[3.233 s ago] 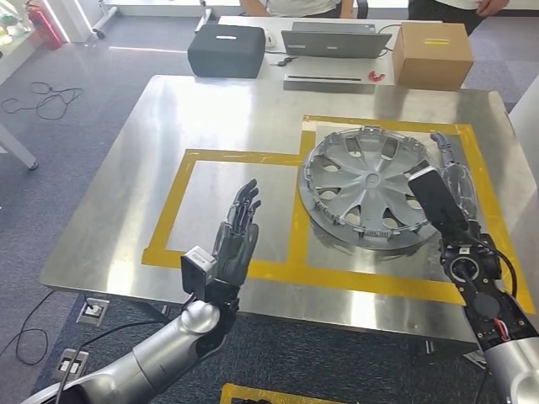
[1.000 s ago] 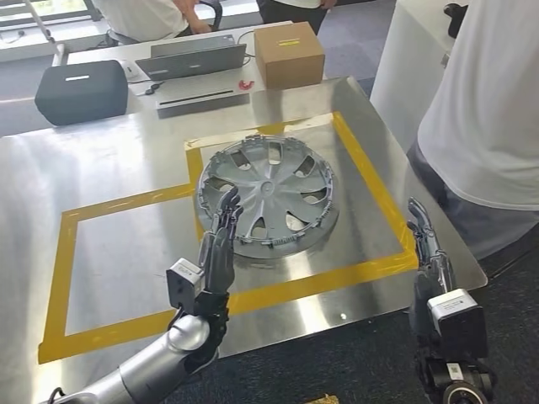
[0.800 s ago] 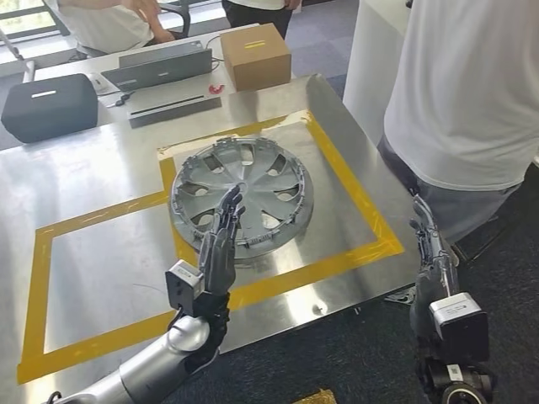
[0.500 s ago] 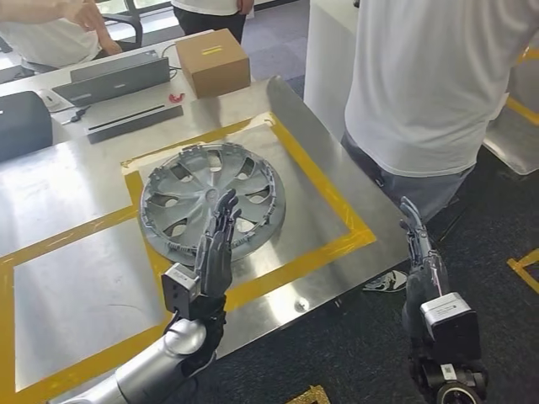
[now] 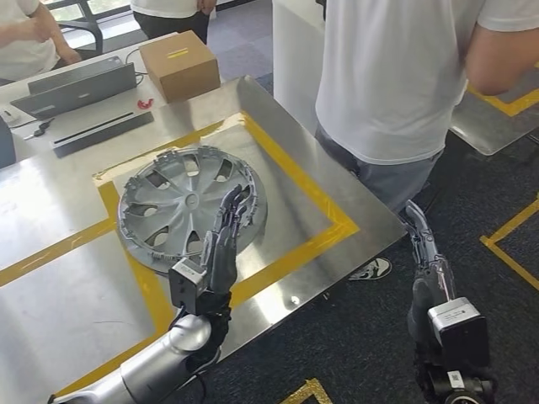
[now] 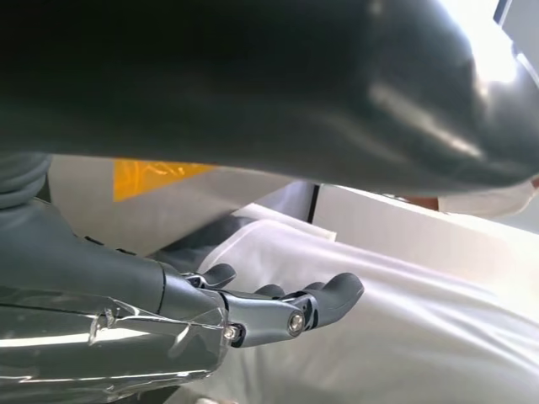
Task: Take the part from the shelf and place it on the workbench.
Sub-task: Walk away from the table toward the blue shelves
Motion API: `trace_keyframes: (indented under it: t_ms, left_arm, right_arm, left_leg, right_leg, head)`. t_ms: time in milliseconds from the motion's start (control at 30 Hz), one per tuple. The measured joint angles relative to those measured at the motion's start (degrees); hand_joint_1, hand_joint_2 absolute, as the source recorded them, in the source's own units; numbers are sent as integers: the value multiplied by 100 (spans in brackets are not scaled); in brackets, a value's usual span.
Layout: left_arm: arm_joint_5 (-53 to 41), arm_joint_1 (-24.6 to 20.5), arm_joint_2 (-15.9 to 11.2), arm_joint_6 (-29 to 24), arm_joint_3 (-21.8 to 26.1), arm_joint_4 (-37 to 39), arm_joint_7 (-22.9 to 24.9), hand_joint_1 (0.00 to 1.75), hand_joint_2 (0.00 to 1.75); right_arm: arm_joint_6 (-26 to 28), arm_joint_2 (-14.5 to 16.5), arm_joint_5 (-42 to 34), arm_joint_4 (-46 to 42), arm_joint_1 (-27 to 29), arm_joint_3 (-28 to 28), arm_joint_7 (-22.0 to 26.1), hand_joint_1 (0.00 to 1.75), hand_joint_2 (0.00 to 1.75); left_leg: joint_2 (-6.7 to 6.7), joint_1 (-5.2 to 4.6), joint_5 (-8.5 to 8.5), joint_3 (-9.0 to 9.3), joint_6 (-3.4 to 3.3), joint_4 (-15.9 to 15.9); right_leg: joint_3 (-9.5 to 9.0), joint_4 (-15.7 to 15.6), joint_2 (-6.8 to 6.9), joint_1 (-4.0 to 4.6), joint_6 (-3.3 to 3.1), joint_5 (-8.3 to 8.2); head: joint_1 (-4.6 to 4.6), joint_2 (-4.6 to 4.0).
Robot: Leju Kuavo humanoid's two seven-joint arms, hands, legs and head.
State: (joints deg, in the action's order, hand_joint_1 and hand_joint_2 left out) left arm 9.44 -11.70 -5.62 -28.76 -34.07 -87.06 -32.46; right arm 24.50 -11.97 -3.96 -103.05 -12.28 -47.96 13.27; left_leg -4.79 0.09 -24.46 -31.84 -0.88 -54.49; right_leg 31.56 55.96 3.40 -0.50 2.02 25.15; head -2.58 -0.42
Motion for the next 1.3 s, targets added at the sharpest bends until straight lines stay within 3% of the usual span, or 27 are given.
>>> trace_keyframes:
  t_ms: [33, 100, 167, 233, 300, 333, 367, 400, 467, 533, 600, 633, 700, 767, 833, 867, 900, 967, 1033, 1133, 1200, 1267, 1300]
  left_arm:
    - [3, 6, -3, -5, 0, -10, 0, 0, 0]
    - [11, 12, -7, -7, 0, -18, 0, 0, 0]
    - [20, 8, -13, -18, 0, -21, 0, 0, 0]
    - [29, 20, -27, -47, 0, -25, 0, 0, 0]
    - [37, 53, -44, -69, 0, -26, 0, 0, 0]
    - [40, 67, -51, -72, 0, -26, 0, 0, 0]
    - [43, 73, -55, -74, 0, -27, 0, 0, 0]
    - [44, 72, -57, -74, 0, -29, 0, 0, 0]
    - [47, 64, -61, -75, 0, -35, 0, 0, 0]
    - [51, 63, -64, -75, 0, -45, -1, 0, 0]
    - [55, 55, -63, -75, 0, -55, -3, 0, 0]
    - [55, 47, -60, -74, 0, -59, -5, 0, 0]
    - [62, 36, -43, -62, 0, -66, -16, 0, 0]
    - [73, 48, -31, -32, 0, -66, -43, 0, 0]
    - [78, 62, -19, 6, 0, -62, -82, 0, 0]
    - [79, 63, -12, 21, 0, -60, -100, 0, 0]
    - [79, 63, -4, 32, 0, -59, -111, 0, 0]
    - [79, 60, 7, 43, 0, -60, -121, 0, 0]
    - [77, 59, 9, 51, 0, -61, -129, 0, 0]
    - [71, 54, 11, 52, 0, -62, -135, 0, 0]
    - [61, 48, 13, 46, 0, -64, -134, 0, 0]
    - [50, 51, 11, 42, 0, -64, -133, 0, 0]
    - [48, 62, 9, 40, 0, -64, -133, 0, 0]
  right_arm:
    - [17, -7, 3, -18, -9, -10, -15, 0, 0]
    - [44, -20, 10, -53, -9, -33, -40, 0, 0]
    - [60, -36, 12, -81, -8, -49, -57, 0, 0]
    - [62, -44, 5, -99, -14, -61, -64, 0, 0]
    - [55, -44, -10, -104, -9, -76, -57, 0, 0]
    - [52, -44, -19, -104, -7, -84, -49, 0, 0]
    - [51, -44, -24, -104, -5, -92, -43, 0, 0]
    - [51, -44, -26, -105, -5, -100, -38, 0, 0]
    - [54, -44, -31, -108, -10, -115, -35, 0, 0]
    - [59, -44, -40, -111, -14, -125, -32, 0, 0]
    - [67, -46, -44, -114, -12, -135, -31, 0, 0]
    - [75, -54, -43, -116, -8, -140, -31, 0, 0]
    - [110, -70, -34, -125, -20, -152, -32, 0, 0]
    - [156, -78, -25, -128, -32, -165, -32, 0, 0]
    - [197, -85, -22, -127, -18, -180, -29, 0, 0]
    - [212, -92, -22, -127, -10, -185, -28, 0, 0]
    - [224, -99, -21, -127, -4, -187, -26, 0, 0]
    - [238, -108, -13, -128, -5, -190, -23, 0, 0]
    - [247, -110, -1, -138, -6, -197, -19, 0, 0]
    - [237, -110, 15, -156, 20, -209, -14, 0, 0]
    - [203, -111, 29, -162, 39, -212, -8, 0, 0]
    - [173, -112, 39, -163, 45, -217, -2, 0, 0]
    - [166, -112, 39, -162, 47, -221, -2, 0, 0]
  left_leg:
    - [-52, -18, -4, -4, 24, -8]
    - [-145, -25, -18, -9, 82, -21]
    - [31, 8, -176, -76, 147, -221]
    - [331, 40, -531, -362, 195, -871]
    - [431, 44, -795, -722, 214, -1601]
    - [441, 44, -782, -803, 213, -1736]
    - [449, 44, -654, -767, 204, -1627]
    - [480, 45, -444, -624, 186, -1302]
    - [703, 58, -70, -255, 132, -478]
    - [857, 58, 36, -78, 95, -70]
    - [764, 55, 35, -55, 58, -21]
    - [699, 63, 45, -37, 31, 9]
    - [556, 85, 63, -2, -32, 66]
    - [417, 67, 56, 7, -70, 71]
    - [277, 60, 45, 10, -73, 67]
    - [214, 60, 37, 14, -67, 63]
    - [155, 63, 25, 23, -53, 57]
    - [43, 49, -16, 45, -1, 29]
    - [-62, 8, -51, 54, 62, -3]
    - [-212, -1, -85, 70, 140, -24]
    - [19, 30, -256, 8, 196, -241]
    - [343, 43, -605, -274, 222, -895]
    - [402, 41, -761, -462, 217, -1279]
  right_leg:
    - [-41, -97, 27, 23, -26, 3]
    - [-37, -123, -95, 18, -92, -20]
    - [-35, -152, -225, -8, -158, -63]
    - [-27, -164, -338, -19, -203, -89]
    - [-13, -162, -475, -17, -223, -99]
    - [-10, -161, -552, -16, -226, -102]
    - [-13, -160, -630, -15, -225, -105]
    - [-18, -159, -708, -15, -221, -107]
    - [-9, -146, -852, -11, -199, -110]
    - [30, -136, -972, -15, -149, -120]
    - [74, -148, -1084, -30, -76, -135]
    - [102, -123, -1055, -26, -44, -113]
    - [287, 237, -794, -8, 9, 104]
    - [644, 1019, -490, -18, 51, 474]
    - [894, 1554, -400, -46, 88, 620]
    - [876, 1529, -377, -60, 100, 545]
    - [745, 1274, -338, -72, 106, 379]
    - [330, 459, -105, -55, 103, 33]
    - [77, -36, 68, -22, 44, -91]
    - [80, -81, -90, -8, -74, -97]
    - [82, -105, -222, -29, -141, -128]
    - [95, -116, -351, -40, -180, -152]
    - [105, -115, -425, -33, -191, -159]
  head:
    - [1, 0]
    - [-11, 0]
    - [-21, 0]
    - [-43, 0]
    - [-60, 0]
    - [-64, 0]
    - [-68, 0]
    - [-73, 0]
    - [-81, 0]
    - [-81, 0]
    - [-82, 0]
    - [-82, 0]
    - [-33, 0]
    - [17, 0]
    - [19, 0]
    - [20, 0]
    - [20, 0]
    - [28, 0]
    - [22, 0]
    - [-11, 0]
    - [-23, 0]
    - [-68, 0]
    - [-90, 0]
